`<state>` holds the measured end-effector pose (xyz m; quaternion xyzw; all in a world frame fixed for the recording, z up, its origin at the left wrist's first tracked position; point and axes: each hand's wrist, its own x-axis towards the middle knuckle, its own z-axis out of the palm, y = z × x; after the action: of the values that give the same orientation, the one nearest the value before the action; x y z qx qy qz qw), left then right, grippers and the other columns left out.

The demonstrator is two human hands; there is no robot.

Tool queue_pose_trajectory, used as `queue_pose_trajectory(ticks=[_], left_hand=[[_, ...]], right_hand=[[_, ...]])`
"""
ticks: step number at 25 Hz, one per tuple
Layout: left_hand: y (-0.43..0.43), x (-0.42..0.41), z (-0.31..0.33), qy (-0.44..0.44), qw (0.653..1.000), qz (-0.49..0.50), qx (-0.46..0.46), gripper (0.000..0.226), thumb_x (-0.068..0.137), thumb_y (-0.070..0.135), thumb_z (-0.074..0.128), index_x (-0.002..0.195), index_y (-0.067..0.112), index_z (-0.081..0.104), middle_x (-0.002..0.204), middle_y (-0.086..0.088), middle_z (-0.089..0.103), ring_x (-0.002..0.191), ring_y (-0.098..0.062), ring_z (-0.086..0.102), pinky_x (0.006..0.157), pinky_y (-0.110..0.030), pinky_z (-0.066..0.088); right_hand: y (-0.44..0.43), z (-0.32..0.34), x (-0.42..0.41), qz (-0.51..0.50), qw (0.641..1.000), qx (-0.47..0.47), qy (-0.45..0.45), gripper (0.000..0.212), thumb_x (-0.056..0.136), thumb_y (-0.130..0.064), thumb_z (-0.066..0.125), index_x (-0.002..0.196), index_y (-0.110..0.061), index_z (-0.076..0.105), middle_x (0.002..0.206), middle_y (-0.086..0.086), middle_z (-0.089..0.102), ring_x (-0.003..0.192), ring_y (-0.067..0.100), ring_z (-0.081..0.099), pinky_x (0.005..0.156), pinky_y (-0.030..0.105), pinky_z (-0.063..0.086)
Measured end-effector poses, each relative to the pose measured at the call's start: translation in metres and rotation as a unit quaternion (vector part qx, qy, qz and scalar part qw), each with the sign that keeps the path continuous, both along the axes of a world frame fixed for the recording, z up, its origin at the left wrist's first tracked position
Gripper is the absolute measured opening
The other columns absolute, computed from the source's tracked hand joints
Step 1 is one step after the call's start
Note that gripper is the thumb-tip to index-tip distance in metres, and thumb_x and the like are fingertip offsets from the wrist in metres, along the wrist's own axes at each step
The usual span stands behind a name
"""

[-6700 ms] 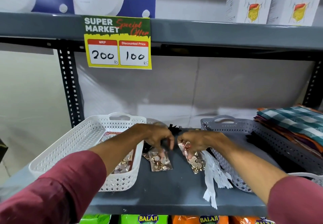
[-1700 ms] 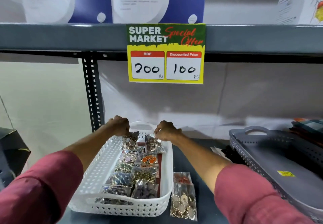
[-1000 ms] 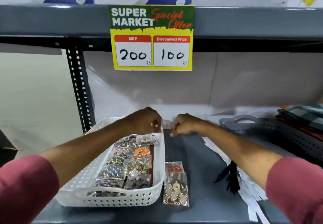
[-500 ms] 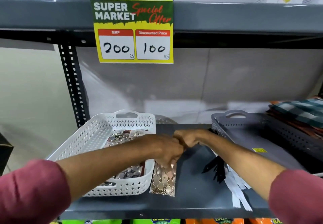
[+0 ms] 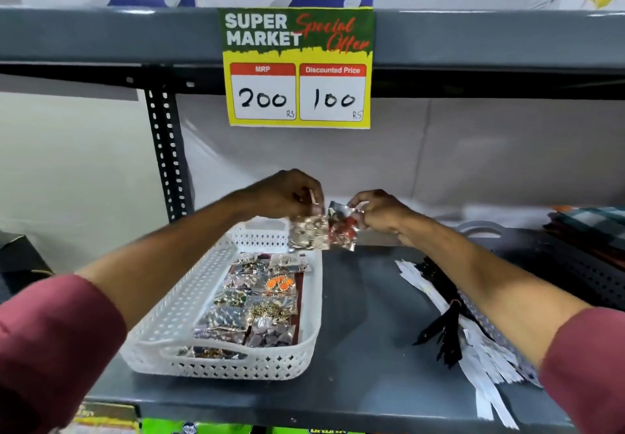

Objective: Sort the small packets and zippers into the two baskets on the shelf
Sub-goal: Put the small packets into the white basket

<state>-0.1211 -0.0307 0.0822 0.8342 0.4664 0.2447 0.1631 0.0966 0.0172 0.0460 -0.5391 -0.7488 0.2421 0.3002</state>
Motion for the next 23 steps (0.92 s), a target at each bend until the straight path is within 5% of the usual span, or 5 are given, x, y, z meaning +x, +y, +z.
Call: queue_pose_trajectory(ticks=[4,6,12,18,23], left_hand=[[0.02,-0.064,-0.017,0.081,0.987,0.117,-0.072,0.035,0.08,-0.004,0.062,0.07,0.027,0.073,0.056,0.006,0.071,0.054,-0.007,0.062,0.062,-0.026,0.045],[0.018,-0.078,-0.032,0.133,0.972,0.161,-0.111,0.032,0.078,-0.01,0.059,0.073,0.019,0.072,0.063,0.004,0.07,0.058,-0.008,0.061,0.059,-0.024,0.046],[0.016,-0.088,-0.068,0.291,0.931,0.199,-0.091,0.011,0.085,0.013,0.063,0.088,0.013,0.075,0.088,-0.003,0.073,0.076,-0.014,0.059,0.066,-0.023,0.044],[0.011,-0.085,-0.084,0.353,0.91,0.216,-0.006,0.035,0.078,0.034,0.077,0.107,0.016,0.067,0.107,-0.001,0.061,0.097,-0.018,0.054,0.08,-0.028,0.041],[0.014,-0.029,-0.066,0.198,0.963,0.173,0.051,0.022,0.076,0.024,0.08,0.088,0.007,0.074,0.087,0.0,0.067,0.09,-0.026,0.07,0.071,-0.023,0.044]], right_hand=[[0.003,-0.002,-0.046,0.045,0.998,-0.021,-0.025,0.024,0.091,-0.014,0.066,0.114,-0.019,0.067,0.128,0.008,0.061,0.102,0.018,0.058,0.071,0.024,0.044],[0.0,-0.011,-0.071,0.077,0.993,-0.033,-0.078,0.025,0.09,-0.019,0.067,0.115,-0.023,0.066,0.137,0.004,0.056,0.113,0.02,0.056,0.086,0.029,0.046],[-0.015,-0.044,-0.117,0.128,0.943,0.006,-0.306,0.033,0.09,-0.025,0.064,0.123,-0.027,0.061,0.138,-0.001,0.056,0.129,0.024,0.047,0.11,0.053,0.019],[-0.022,-0.06,-0.102,0.156,0.953,0.074,-0.25,0.042,0.081,-0.021,0.072,0.12,-0.021,0.056,0.117,0.006,0.057,0.114,0.022,0.05,0.095,0.04,0.03],[-0.019,-0.032,-0.045,0.112,0.971,0.14,-0.16,0.016,0.085,-0.018,0.065,0.102,-0.016,0.066,0.101,0.004,0.064,0.095,0.019,0.061,0.081,0.027,0.048]])
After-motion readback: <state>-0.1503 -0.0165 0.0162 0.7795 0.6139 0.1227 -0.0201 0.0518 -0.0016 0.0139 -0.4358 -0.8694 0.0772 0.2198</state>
